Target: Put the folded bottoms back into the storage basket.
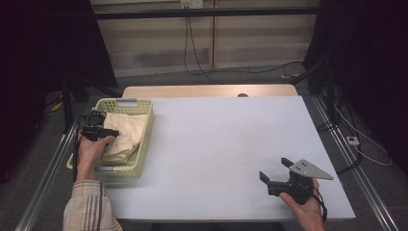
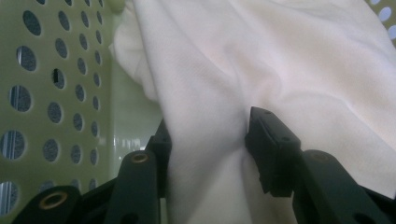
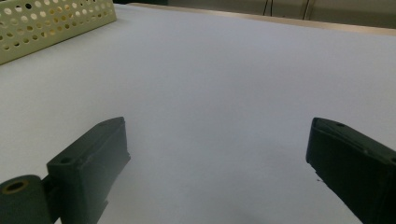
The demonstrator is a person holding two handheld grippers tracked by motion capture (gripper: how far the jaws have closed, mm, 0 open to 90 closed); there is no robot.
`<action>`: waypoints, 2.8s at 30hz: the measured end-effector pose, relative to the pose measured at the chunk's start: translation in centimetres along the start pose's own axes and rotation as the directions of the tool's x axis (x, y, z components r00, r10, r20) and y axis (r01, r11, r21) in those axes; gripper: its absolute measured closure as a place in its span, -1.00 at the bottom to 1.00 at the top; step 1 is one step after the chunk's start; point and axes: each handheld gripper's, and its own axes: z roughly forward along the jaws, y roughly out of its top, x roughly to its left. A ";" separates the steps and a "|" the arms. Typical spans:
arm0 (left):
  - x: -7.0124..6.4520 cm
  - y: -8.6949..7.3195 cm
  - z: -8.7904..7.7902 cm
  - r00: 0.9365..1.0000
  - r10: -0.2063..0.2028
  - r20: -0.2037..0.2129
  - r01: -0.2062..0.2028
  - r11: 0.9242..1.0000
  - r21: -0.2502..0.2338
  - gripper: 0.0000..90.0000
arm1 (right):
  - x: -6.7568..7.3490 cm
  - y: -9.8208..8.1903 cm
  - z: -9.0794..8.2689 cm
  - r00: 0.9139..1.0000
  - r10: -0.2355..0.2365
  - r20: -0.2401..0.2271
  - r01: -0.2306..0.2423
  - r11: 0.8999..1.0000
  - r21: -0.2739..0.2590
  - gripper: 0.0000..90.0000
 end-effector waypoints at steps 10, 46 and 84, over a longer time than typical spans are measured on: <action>0.0 0.0 -0.2 1.000 -0.006 0.015 0.006 1.000 -0.012 0.25 | 0.0 0.0 0.1 1.000 0.003 -0.003 -0.003 1.000 0.002 -0.88; -0.1 0.2 -2.8 0.998 0.046 0.034 -0.038 0.976 -0.213 -0.87 | -0.1 0.0 0.4 1.000 0.010 -0.025 -0.010 1.000 0.001 -0.88; 0.7 -1.4 -8.1 1.000 0.006 -0.009 -0.010 0.855 -0.518 -0.87 | 0.2 0.1 0.7 1.000 -0.007 -0.028 0.007 1.000 0.003 -0.88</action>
